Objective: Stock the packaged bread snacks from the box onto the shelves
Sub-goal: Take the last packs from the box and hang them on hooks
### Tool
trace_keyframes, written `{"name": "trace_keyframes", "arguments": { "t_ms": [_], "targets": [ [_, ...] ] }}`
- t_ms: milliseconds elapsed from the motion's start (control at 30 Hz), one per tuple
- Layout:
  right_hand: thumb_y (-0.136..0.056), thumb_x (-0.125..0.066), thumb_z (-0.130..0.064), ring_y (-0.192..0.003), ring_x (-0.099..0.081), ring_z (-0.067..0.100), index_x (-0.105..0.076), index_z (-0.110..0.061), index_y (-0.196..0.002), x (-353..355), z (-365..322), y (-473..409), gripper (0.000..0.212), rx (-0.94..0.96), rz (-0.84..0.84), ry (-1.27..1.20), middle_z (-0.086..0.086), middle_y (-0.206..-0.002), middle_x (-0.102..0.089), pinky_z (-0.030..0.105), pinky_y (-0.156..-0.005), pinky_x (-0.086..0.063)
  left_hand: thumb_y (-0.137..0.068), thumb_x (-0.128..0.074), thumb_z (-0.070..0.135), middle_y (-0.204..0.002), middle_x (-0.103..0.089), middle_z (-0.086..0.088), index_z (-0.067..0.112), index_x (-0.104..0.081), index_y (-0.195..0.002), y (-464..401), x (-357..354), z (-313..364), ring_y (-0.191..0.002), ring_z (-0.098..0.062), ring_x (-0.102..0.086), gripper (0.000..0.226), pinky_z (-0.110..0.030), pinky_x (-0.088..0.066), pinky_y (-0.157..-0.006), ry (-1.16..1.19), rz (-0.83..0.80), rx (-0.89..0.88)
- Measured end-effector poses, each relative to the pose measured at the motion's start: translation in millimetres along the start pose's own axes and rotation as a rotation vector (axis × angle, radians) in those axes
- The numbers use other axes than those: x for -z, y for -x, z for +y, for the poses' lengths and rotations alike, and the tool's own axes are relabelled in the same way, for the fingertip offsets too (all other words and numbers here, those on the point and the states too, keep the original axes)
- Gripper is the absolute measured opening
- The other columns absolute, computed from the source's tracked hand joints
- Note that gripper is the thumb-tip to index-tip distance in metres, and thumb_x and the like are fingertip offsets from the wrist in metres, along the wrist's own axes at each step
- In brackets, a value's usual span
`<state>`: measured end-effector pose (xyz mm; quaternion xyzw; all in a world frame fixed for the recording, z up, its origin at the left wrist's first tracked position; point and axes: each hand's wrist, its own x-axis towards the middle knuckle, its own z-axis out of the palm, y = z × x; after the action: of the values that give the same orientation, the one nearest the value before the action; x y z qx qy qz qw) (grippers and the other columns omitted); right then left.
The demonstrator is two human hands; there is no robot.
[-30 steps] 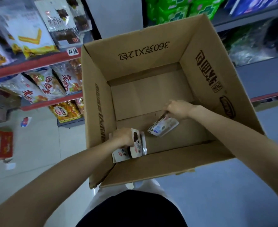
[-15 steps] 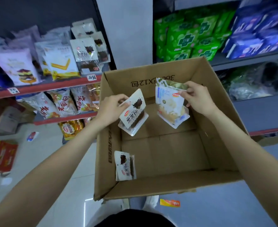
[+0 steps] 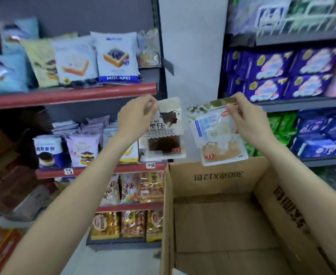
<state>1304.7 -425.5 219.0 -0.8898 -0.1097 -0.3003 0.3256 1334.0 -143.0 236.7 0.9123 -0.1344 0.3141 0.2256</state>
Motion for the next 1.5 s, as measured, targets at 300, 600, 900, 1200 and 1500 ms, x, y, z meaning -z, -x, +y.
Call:
{"name": "trace_keyframes", "arguments": {
  "t_ms": [300, 600, 900, 1200, 1500],
  "targets": [
    [-0.097, -0.046, -0.029, -0.055, -0.048, 0.006, -0.045, -0.024, -0.089, -27, -58, -94, 0.010, -0.044, 0.220, -0.202, 0.007, -0.068, -0.060, 0.023, -0.059, -0.041, -0.099, -0.046, 0.036, -0.090, -0.070, -0.007, 0.015, -0.062, -0.103, -69, 50, -54, -0.077, -0.030, -0.063, 0.027, -0.030, -0.032, -0.058, -0.053, 0.178, -0.207],
    [-0.094, -0.045, -0.021, -0.079, -0.060, 0.040, -0.050, -0.003, -0.099, -64, -108, -219, 0.020, -0.204, 0.425, -0.527, 0.020, -0.089, -0.060, 0.062, -0.077, -0.050, -0.099, -0.045, 0.035, -0.086, -0.067, -0.004, 0.019, -0.060, -0.098, -112, 80, -110, -0.082, -0.028, -0.060, 0.023, -0.037, -0.041, -0.069, -0.015, 0.201, -0.155],
    [-0.098, -0.039, -0.017, -0.092, -0.063, 0.035, -0.054, -0.009, -0.113, -125, -107, -301, 0.023, -0.313, 0.424, -0.290, 0.000, -0.088, -0.047, 0.045, -0.082, -0.053, -0.097, -0.047, 0.032, -0.071, -0.045, 0.010, 0.020, -0.061, -0.099, -143, 64, -121, -0.072, -0.014, -0.040, 0.019, -0.032, -0.029, -0.062, -0.056, 0.199, -0.182],
    [-0.100, -0.044, -0.018, -0.072, -0.058, 0.016, -0.052, -0.008, -0.117, -172, -100, -347, 0.021, -0.331, 0.177, -0.524, 0.005, -0.108, -0.049, 0.034, -0.067, -0.060, -0.098, -0.046, 0.035, -0.078, -0.048, 0.012, 0.022, -0.060, -0.099, -152, 41, -130, -0.075, -0.008, -0.041, 0.019, -0.025, -0.020, -0.058, -0.077, 0.156, -0.208],
    [-0.100, -0.041, -0.038, -0.130, -0.037, 0.012, -0.035, -0.026, -0.142, -132, -87, -274, 0.045, -0.076, -0.077, -0.835, -0.007, -0.148, -0.031, 0.045, -0.104, -0.044, -0.098, -0.045, 0.039, -0.096, -0.068, 0.006, 0.022, -0.062, -0.101, -165, 40, -101, -0.070, -0.014, -0.053, 0.024, -0.028, -0.031, -0.062, 0.036, 0.139, -0.251]
  ]
}}
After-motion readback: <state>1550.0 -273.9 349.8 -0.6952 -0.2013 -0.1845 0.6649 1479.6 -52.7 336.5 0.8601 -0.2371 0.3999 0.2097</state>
